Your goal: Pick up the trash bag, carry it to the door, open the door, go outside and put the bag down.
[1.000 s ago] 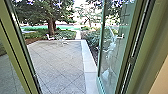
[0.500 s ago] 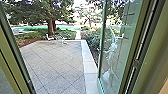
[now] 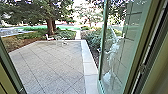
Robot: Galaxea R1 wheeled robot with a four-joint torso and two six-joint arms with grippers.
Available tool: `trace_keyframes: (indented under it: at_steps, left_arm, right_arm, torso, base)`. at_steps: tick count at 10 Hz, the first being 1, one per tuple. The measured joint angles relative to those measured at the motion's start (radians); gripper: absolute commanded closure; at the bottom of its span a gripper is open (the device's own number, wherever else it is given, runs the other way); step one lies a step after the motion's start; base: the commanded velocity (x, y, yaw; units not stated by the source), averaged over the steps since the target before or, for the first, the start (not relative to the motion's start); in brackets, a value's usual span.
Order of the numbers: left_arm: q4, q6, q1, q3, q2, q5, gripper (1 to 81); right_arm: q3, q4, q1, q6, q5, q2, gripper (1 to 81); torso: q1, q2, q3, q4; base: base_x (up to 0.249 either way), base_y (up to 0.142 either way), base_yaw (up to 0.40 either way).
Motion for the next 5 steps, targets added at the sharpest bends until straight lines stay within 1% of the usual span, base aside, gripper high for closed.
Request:
trace_keyframes:
  at_steps: [5]
  left_arm:
    - [0.0,0.0,-0.002,0.0,0.001,0.001,81.1]
  right_arm:
    - [0.001,0.0,0.003,0.0,0.003,0.003,1.0]
  torso:
    - [0.001,0.001,0.0,0.0]
  base:
    - [0.135,0.0,0.0]
